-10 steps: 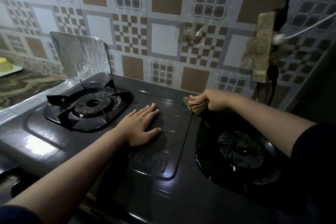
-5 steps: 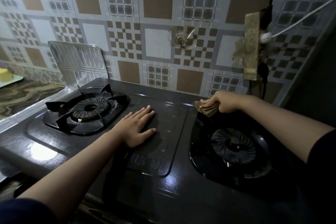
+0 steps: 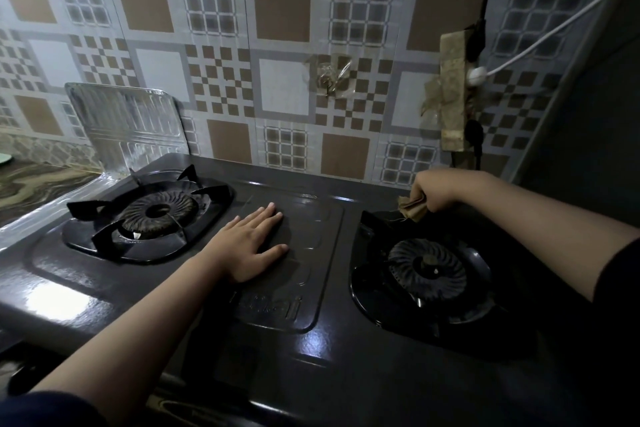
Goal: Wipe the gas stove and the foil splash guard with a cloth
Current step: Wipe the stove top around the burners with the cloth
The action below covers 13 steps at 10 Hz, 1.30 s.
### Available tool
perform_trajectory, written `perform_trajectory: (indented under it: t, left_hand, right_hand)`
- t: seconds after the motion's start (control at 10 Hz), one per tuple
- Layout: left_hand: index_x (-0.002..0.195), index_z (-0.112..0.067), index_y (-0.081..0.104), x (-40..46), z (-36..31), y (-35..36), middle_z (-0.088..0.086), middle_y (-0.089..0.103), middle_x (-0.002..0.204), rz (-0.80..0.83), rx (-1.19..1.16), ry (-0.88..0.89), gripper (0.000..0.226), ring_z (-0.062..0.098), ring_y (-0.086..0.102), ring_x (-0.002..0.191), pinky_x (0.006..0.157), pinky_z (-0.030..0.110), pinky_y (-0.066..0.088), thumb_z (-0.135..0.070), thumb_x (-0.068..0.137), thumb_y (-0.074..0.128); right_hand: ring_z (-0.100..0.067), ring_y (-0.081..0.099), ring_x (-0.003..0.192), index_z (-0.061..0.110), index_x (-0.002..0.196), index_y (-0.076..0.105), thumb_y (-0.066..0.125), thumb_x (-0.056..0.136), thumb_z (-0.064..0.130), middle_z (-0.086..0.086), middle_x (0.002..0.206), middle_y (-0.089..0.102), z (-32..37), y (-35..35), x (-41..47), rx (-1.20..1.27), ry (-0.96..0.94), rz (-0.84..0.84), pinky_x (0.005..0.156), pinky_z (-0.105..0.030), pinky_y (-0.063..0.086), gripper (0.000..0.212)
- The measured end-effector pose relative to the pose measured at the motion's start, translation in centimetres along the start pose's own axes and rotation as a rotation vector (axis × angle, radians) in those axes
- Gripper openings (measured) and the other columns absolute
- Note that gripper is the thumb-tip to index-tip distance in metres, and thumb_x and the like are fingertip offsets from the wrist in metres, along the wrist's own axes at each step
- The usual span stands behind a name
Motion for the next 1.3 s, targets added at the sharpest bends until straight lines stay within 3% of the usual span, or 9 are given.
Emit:
perform_trajectory:
  t: [0.1,0.3,0.5,0.6,0.7,0.8,1.0,1.2,1.3]
  left_hand:
    - [0.153,-0.028,0.011,0.2,0.0,-0.2,-0.009,-0.002,0.161,-0.009,0.004,0.003,0.106,0.007,0.000,0.147,0.118,0.035,0.004,-0.078,0.060,0.005]
    - [0.153,-0.028,0.012,0.2,0.2,0.0,-0.009,-0.001,0.161,-0.009,0.004,0.008,0.106,0.007,0.000,0.147,0.119,0.036,0.005,-0.079,0.060,0.006]
    - [0.153,-0.028,0.012,0.1,0.2,0.1,-0.010,-0.002,0.160,-0.008,0.001,0.005,0.105,0.006,-0.001,0.147,0.119,0.036,0.005,-0.078,0.061,0.005]
    - [0.153,-0.028,0.011,0.1,0.1,0.1,-0.010,-0.003,0.160,-0.008,0.000,0.006,0.105,0.006,-0.001,0.147,0.118,0.036,0.004,-0.078,0.061,0.005]
    - [0.153,-0.028,0.011,0.2,0.2,0.1,-0.010,-0.003,0.161,-0.007,0.003,0.005,0.106,0.006,-0.002,0.147,0.118,0.036,0.004,-0.078,0.060,0.004]
    - [0.153,-0.028,0.013,0.2,0.3,-0.2,-0.010,-0.002,0.161,-0.021,0.000,0.006,0.105,0.006,0.000,0.147,0.119,0.036,0.005,-0.079,0.060,0.005]
    - [0.152,-0.028,0.015,0.2,0.5,-0.1,-0.010,0.000,0.161,-0.019,-0.009,0.013,0.106,0.006,0.002,0.147,0.119,0.037,0.007,-0.079,0.060,0.007]
    - [0.152,-0.028,0.016,0.3,0.5,0.0,-0.010,0.001,0.161,-0.025,-0.015,0.010,0.106,0.007,0.002,0.147,0.119,0.037,0.007,-0.080,0.060,0.008]
    - [0.152,-0.028,0.016,0.3,0.5,0.0,-0.010,0.001,0.160,-0.025,-0.015,0.015,0.105,0.007,0.002,0.147,0.119,0.037,0.007,-0.080,0.061,0.008]
  right_hand:
    - [-0.017,0.042,0.061,0.008,0.093,0.073,0.045,0.080,-0.001,-0.005,0.075,0.055,-0.4,-0.4,0.1,0.019,0.049,0.028,0.051,-0.027,0.031,0.032]
    - [-0.017,0.026,0.053,0.008,0.068,0.048,0.042,0.084,0.001,-0.003,0.062,0.034,0.5,-0.8,0.2,-0.066,0.113,0.062,0.047,-0.027,0.020,0.019]
    - [-0.019,0.040,0.056,0.006,0.068,0.048,0.045,0.087,0.008,-0.004,0.068,0.042,2.1,-0.9,1.4,-0.221,0.177,0.109,0.057,-0.032,0.033,0.020]
    - [-0.021,0.047,0.063,-0.001,0.101,0.054,0.044,0.090,0.010,-0.005,0.078,0.048,2.8,-1.1,1.7,-0.298,0.180,0.146,0.060,-0.032,0.037,0.019]
    - [-0.021,0.048,0.070,0.003,0.084,0.056,0.040,0.090,0.008,-0.007,0.084,0.052,2.6,-1.5,1.7,-0.297,0.156,0.152,0.063,-0.029,0.040,0.018]
    - [-0.021,0.052,0.084,0.006,0.098,0.065,0.039,0.088,0.001,-0.008,0.096,0.060,0.4,-2.4,0.9,-0.054,0.106,0.105,0.059,-0.020,0.041,0.028]
    - [-0.017,0.062,0.095,0.027,0.098,0.070,0.050,0.082,-0.010,0.008,0.096,0.068,-3.6,0.3,-0.5,0.408,-0.019,-0.034,0.080,-0.026,0.048,0.045]
    - [-0.019,0.060,0.105,0.020,0.122,0.063,0.049,0.084,-0.007,0.002,0.118,0.064,-4.4,1.1,-0.2,0.430,0.007,-0.046,0.087,-0.030,0.049,0.049]
    - [-0.022,0.060,0.094,0.019,0.116,0.064,0.046,0.084,-0.007,-0.005,0.106,0.066,-4.9,1.3,-0.4,0.431,0.045,-0.042,0.069,-0.027,0.046,0.045]
Point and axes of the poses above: each hand's wrist, its own x-axis towards the middle knuckle, its own y-axis out of the palm, z = x × y, the point moved 2 cm from there along x, towards the middle knuckle
